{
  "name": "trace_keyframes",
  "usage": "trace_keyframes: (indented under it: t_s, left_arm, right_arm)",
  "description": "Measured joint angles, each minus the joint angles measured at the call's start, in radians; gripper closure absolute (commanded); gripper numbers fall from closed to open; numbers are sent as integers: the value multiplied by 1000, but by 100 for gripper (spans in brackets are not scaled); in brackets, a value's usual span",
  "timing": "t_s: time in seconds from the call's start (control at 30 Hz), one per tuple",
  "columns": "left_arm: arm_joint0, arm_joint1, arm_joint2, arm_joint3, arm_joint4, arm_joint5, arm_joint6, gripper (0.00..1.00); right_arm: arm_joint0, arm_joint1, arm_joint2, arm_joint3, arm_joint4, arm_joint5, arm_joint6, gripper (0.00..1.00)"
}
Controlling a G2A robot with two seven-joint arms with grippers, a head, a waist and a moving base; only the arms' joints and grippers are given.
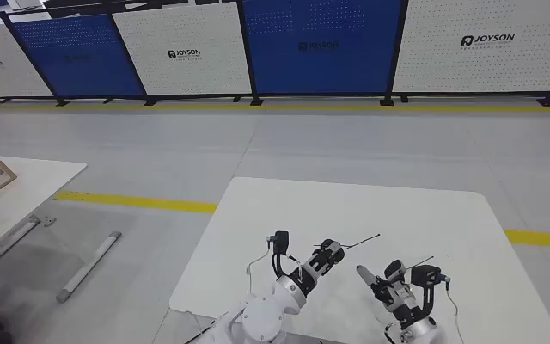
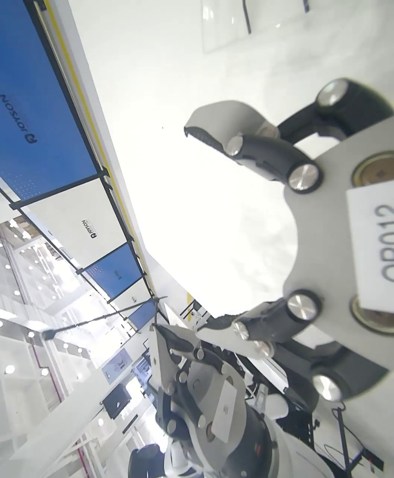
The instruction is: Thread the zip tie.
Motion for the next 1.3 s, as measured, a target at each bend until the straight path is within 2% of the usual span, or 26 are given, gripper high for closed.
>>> trace_keyframes:
  t_s: [0.13,0.37,0.57,0.6,0.67,0.7,0.73,0.87,0.93,1.07,1.3]
  left_arm:
    - [-6,-4,15,3,6,-5,7,100]
    - [-8,-7,21,3,4,2,29,100]
    - [-10,-7,27,12,14,-5,24,100]
    - [-10,-8,30,14,17,-6,23,100]
    - [-12,-9,33,16,20,-6,22,100]
    - [-13,-9,35,17,21,-6,22,100]
    - [-13,-10,37,17,22,-6,21,100]
    - [-13,-11,43,17,30,-5,19,100]
    - [-13,-11,46,17,34,-4,18,100]
    - [-15,-12,51,19,46,0,15,100]
    - [-16,-13,57,22,54,-2,10,100]
  right_arm:
    - [28,-8,-34,24,-67,27,-9,0]
    - [35,-11,-44,25,-73,34,-11,0]
    - [36,-15,-28,43,14,11,-24,0]
    - [37,-15,-26,44,19,8,-23,2]
    - [40,-16,-26,45,23,6,-17,34]
    - [41,-17,-27,44,20,7,-13,54]
    - [43,-17,-30,41,13,10,-8,59]
    - [48,-20,-41,32,-4,14,8,59]
    - [51,-21,-45,28,-5,14,13,63]
    - [54,-23,-48,21,-4,10,16,59]
    - [56,-24,-45,21,10,-15,36,60]
